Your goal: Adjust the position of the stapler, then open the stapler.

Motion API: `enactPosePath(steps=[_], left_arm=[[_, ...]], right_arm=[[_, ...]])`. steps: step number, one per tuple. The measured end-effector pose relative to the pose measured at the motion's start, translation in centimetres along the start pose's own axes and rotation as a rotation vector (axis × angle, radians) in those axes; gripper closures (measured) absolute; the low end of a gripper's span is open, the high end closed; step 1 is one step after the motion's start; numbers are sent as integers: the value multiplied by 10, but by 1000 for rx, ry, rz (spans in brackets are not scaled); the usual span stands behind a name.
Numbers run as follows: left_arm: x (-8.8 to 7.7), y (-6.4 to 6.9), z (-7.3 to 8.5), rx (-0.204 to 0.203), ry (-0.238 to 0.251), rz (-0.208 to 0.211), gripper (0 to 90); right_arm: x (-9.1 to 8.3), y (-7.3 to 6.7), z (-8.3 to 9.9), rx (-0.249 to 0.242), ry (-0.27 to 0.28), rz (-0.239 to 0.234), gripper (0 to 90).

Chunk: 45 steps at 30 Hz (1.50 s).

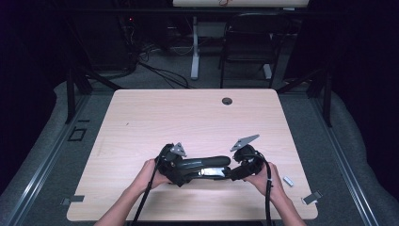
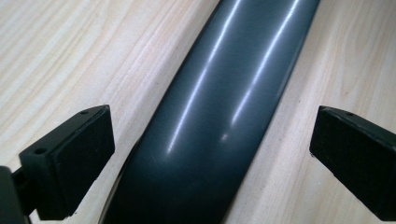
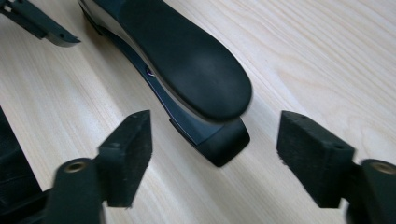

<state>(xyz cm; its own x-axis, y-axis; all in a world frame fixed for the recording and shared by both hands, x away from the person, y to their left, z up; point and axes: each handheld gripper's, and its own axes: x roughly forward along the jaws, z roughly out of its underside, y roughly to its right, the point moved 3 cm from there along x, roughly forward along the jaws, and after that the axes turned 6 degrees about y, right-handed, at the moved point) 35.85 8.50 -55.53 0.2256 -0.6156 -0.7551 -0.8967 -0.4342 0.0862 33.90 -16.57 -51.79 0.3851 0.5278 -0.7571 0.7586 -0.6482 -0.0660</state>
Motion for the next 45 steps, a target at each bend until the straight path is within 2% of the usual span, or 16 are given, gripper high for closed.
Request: enactPosePath(steps=[2,5,8,11,14,20,24,28,32,36,39,40,42,45], left_arm=[[-6,2,0,4,13,-9,1],[-15,3,1,-17,59,-34,1],[-26,3,2,-42,106,-69,0],[-35,5,2,-66,148,-91,0],[-40,7,1,-82,177,-111,0],[-44,15,-3,-84,216,-108,0],[-44,19,-6,-89,225,-107,0],[-43,27,-11,-80,249,-111,0],[-40,37,-16,-63,272,-114,0],[-36,42,-18,-73,285,-107,0],[-34,46,-19,-68,291,-105,1],[-33,47,-19,-68,292,-93,1],[-30,51,-21,-59,297,-96,8],[-26,58,-24,-35,306,-77,112]], right_arm=[[-3,2,3,20,9,8,205],[-7,4,6,41,11,3,150],[-12,4,11,77,27,2,145],[-16,1,14,69,23,32,138],[-20,2,15,89,38,36,111],[-20,6,18,123,35,41,46],[-19,8,19,127,25,45,46],[-16,9,21,125,21,16,118],[-13,6,22,102,8,19,156],[-9,4,21,82,-1,37,275],[-5,1,22,75,-21,37,343],[-3,1,22,71,-16,35,364],[-1,0,23,65,-14,31,440],[3,-1,23,66,1,41,570]])
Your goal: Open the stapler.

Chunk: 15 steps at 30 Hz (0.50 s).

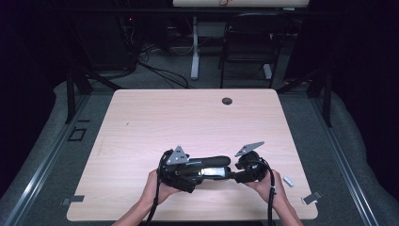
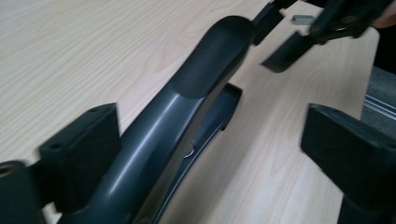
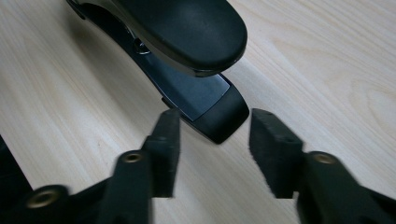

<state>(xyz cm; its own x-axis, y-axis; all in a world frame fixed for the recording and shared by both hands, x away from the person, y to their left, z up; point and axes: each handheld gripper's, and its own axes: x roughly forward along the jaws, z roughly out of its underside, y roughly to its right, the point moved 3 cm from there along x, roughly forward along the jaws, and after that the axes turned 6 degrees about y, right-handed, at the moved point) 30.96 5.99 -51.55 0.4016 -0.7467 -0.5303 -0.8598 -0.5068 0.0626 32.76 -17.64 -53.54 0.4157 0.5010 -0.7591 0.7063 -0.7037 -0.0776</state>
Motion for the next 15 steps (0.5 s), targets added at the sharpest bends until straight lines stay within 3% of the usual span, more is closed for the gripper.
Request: enactPosePath(steps=[4,11,15], left_arm=[[6,10,2,28,-9,35,185],[20,16,6,1,-24,28,346],[25,18,9,29,-2,-37,633]], right_arm=[[6,1,1,15,10,-5,717],[16,1,3,6,2,-15,888],[20,1,3,6,21,-31,900]])
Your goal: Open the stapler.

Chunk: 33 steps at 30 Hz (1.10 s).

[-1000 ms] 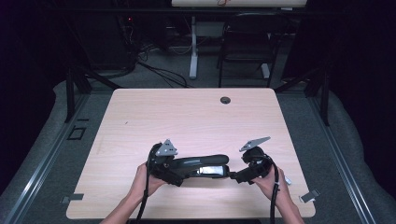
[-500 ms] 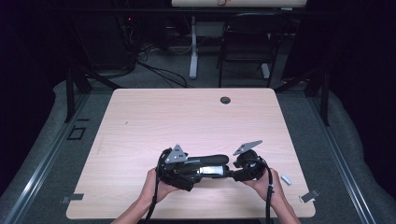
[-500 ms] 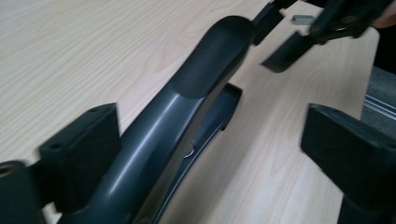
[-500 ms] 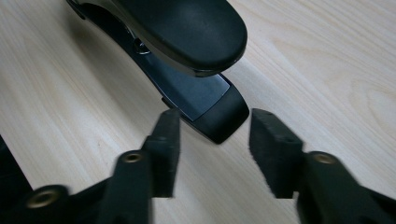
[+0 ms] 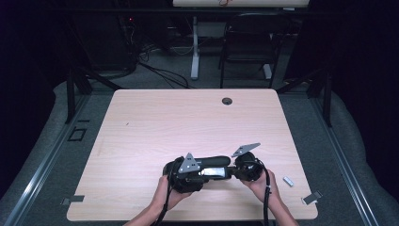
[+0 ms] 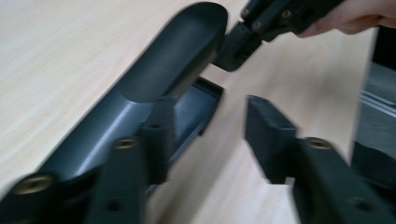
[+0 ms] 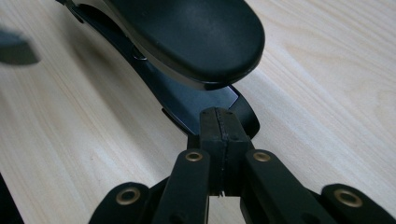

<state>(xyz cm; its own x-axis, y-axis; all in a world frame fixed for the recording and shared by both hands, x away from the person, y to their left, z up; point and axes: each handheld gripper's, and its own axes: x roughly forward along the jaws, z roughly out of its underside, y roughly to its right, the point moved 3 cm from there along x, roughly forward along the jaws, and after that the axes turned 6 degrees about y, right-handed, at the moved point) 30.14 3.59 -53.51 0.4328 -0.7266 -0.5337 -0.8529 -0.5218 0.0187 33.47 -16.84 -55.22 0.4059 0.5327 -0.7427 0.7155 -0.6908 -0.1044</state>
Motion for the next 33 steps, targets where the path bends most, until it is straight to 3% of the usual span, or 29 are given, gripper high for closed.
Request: enactPosePath(steps=[9,14,21,24,26,28,33], left_arm=[[12,4,7,7,3,-14,900],[19,8,9,28,1,-35,900],[27,3,14,7,-22,-43,900],[29,1,15,11,-27,-49,900],[30,0,15,9,-24,-58,900],[30,-3,15,13,-26,-71,900],[31,-2,15,9,-24,-79,900]], right_arm=[[13,0,5,23,-1,-1,900],[18,-2,4,1,-6,11,900],[24,-2,6,-4,-18,5,900],[27,-4,6,-6,-10,6,900],[29,-5,7,28,28,-10,900],[28,-5,7,14,16,-14,900],[29,-7,9,3,49,-6,900]])
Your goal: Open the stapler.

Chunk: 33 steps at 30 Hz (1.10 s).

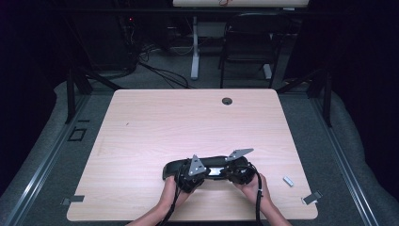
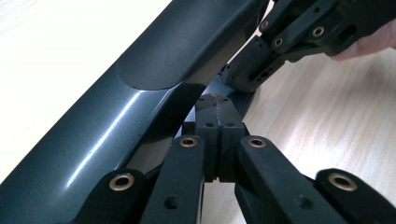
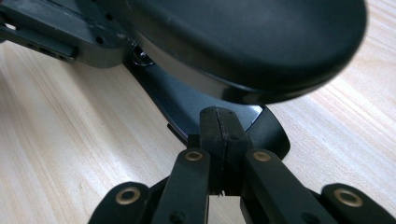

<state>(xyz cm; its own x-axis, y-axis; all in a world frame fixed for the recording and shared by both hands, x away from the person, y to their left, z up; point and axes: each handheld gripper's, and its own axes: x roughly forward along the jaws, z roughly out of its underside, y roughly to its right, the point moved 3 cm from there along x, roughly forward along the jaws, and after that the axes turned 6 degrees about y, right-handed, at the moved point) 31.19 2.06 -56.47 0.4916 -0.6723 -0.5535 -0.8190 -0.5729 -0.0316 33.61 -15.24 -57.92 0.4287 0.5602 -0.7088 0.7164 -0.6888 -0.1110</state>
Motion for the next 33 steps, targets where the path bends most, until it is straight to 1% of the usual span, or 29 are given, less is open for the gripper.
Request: enactPosePath(steps=[2,3,4,5,7,9,10,12,13,15,17,18,19,20,21,22,24,27,30,32,33], left_arm=[[1,1,0,-4,3,-5,900],[2,1,0,-8,6,-8,900],[3,1,1,-15,11,-10,900],[4,1,1,-23,14,-13,900],[4,1,3,-47,14,-17,900],[5,1,3,-69,17,-21,900],[5,2,3,-82,22,-22,900],[6,2,2,-109,26,-27,900],[7,2,3,-114,25,-28,900],[8,2,3,-117,29,-32,900],[9,2,4,-125,34,-36,900],[9,2,4,-131,35,-34,900],[9,2,4,-130,31,-38,900],[9,2,4,-135,34,-33,900],[10,3,4,-138,41,-37,900],[10,3,4,-138,39,-39,900],[10,3,4,-138,37,-40,900],[12,3,4,-141,39,-32,900],[15,3,2,-147,41,-22,900],[17,4,1,-139,47,-28,900],[17,5,0,-143,40,-27,900]], right_arm=[[0,0,1,16,13,-8,900],[1,1,2,19,23,-12,900],[0,1,2,16,21,-15,900],[1,1,2,33,39,-3,900],[2,0,3,48,56,3,900],[5,-3,4,47,89,13,900],[5,-4,4,47,93,15,900],[7,-6,6,69,142,12,900],[7,-6,9,82,165,14,900],[8,-5,17,139,237,12,900],[8,-3,26,221,312,-2,900],[5,-5,27,195,306,27,900],[5,-7,28,184,315,43,900],[5,-9,28,172,312,52,900],[6,-9,27,168,314,56,900],[6,-9,27,170,316,58,900],[7,-9,27,158,315,64,900],[7,-9,26,160,316,62,900],[7,-10,26,159,318,70,900],[7,-10,26,158,317,69,900],[7,-10,26,161,320,68,900]])
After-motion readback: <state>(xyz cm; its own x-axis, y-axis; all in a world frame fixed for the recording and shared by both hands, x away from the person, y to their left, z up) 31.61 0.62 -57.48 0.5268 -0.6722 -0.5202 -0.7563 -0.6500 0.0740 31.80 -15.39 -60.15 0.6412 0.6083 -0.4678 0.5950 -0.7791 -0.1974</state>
